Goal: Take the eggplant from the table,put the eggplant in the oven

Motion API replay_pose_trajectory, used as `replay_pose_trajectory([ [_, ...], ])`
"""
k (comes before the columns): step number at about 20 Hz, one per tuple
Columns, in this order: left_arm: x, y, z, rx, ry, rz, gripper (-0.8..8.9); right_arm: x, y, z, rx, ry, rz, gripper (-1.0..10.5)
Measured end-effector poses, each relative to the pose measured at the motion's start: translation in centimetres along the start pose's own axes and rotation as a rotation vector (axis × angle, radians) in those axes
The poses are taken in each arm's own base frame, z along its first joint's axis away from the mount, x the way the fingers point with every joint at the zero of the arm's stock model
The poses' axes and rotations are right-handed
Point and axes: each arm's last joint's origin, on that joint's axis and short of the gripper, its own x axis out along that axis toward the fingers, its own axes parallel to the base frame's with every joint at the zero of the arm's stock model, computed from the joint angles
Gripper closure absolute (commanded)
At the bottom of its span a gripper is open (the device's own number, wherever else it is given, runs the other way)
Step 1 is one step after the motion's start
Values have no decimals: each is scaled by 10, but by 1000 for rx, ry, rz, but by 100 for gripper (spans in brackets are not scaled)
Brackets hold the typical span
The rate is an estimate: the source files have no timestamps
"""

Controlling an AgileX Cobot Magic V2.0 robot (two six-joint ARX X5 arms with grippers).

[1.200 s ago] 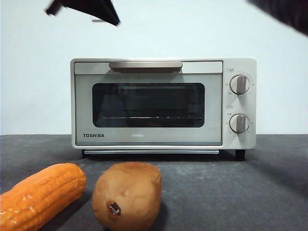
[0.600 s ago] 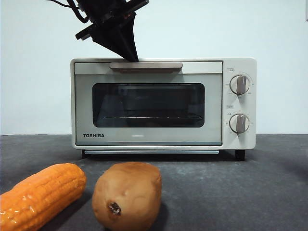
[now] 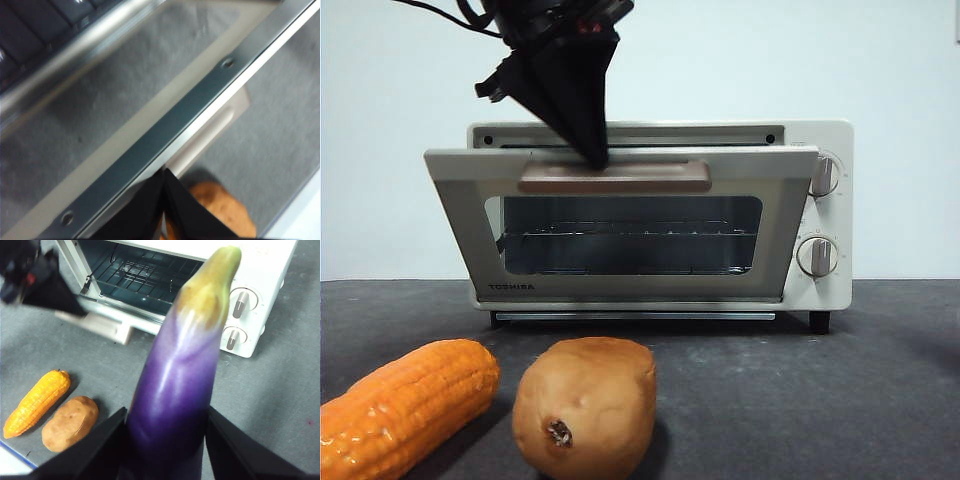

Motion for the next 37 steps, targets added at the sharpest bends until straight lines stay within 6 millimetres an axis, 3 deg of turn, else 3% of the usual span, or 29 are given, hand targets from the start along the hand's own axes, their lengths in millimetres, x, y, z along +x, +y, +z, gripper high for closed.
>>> replay_pose_trajectory([
  [5, 4, -22, -8, 46, 93, -24, 810, 0, 0, 0, 0, 3, 7, 793],
  [10, 1, -25, -5, 36, 27, -24, 810, 0, 2, -1, -14, 23, 79, 793],
  [17, -44, -11, -19, -33, -197, 82, 810, 9, 6, 1, -125, 72, 143, 793],
  [21, -53, 7, -59, -140, -307, 116, 810, 33, 11, 4, -208, 160, 135, 794],
  [26, -54, 25, -126, -294, -431, 170, 810, 88, 27, 11, -356, 291, 150, 794],
  [29, -45, 37, -161, -401, -472, 202, 810, 116, 46, 26, -465, 302, 164, 794],
  [34, -20, 65, -197, -550, -475, 122, 810, 163, 85, 52, -692, 334, 71, 794],
  [37, -16, 83, -211, -628, -511, 63, 810, 184, 104, 65, -808, 302, -9, 794],
])
